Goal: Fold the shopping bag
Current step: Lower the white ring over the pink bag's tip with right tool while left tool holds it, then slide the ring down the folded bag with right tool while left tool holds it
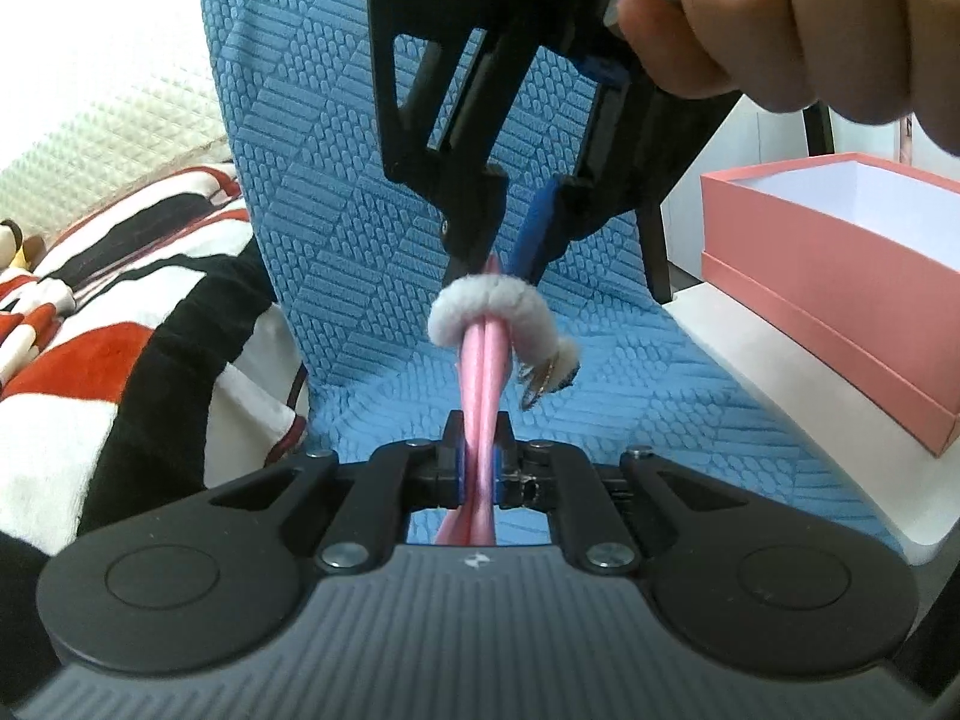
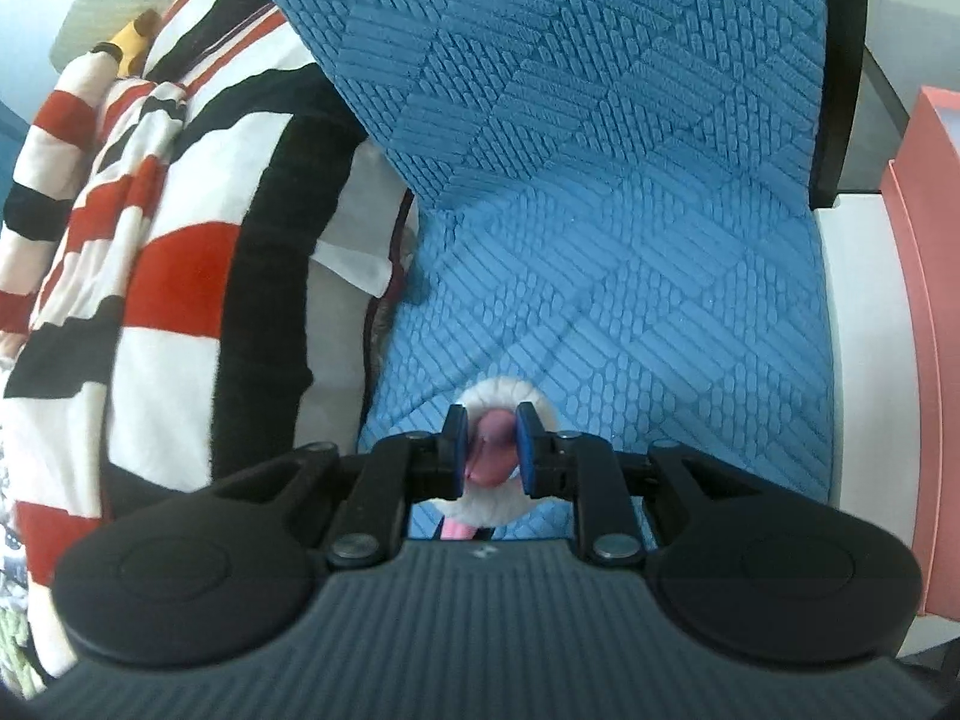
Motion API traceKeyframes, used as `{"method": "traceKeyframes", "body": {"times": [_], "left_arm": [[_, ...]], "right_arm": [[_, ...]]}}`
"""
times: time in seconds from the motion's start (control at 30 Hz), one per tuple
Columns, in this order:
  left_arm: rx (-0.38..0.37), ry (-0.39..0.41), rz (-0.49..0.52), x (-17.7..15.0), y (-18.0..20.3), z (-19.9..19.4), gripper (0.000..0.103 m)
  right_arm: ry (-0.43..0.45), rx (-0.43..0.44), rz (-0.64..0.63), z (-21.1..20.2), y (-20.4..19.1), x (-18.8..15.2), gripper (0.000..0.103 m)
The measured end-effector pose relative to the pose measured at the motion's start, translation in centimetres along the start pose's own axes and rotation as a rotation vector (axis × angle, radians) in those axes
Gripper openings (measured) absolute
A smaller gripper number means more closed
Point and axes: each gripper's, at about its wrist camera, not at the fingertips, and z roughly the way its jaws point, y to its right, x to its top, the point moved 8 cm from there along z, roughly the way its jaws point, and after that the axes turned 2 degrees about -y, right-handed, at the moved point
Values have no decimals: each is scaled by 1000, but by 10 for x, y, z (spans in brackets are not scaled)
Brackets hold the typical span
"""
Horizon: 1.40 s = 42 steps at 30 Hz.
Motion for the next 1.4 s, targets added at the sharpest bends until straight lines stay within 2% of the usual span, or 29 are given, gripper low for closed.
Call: {"method": "traceKeyframes", "body": {"times": [0.1, 0.2, 0.43, 0.53, 0.63, 0.97, 1.4], "left_arm": [[-12, 0, -15, 1, 0, 5, 13], [-44, -17, -46, 0, -1, 12, 20], [-34, -1, -1, 2, 6, 24, 21], [-33, 0, 2, 3, 9, 28, 14], [-9, 7, 62, 2, 17, 26, 11], [28, 64, 92, 10, 18, 13, 9], [28, 69, 120, 9, 22, 9, 8]], "right_arm": [[16, -4, -37, -4, -2, 0, 18], [-4, 6, -44, -3, 0, -4, 17], [-4, 1, -47, -6, 3, -11, 16], [-5, -9, -29, -9, 8, -13, 17], [-17, -5, 16, -10, 15, -11, 17], [-32, -5, 61, -11, 15, -2, 18], [-41, -12, 120, 11, 23, 1, 19]]}}
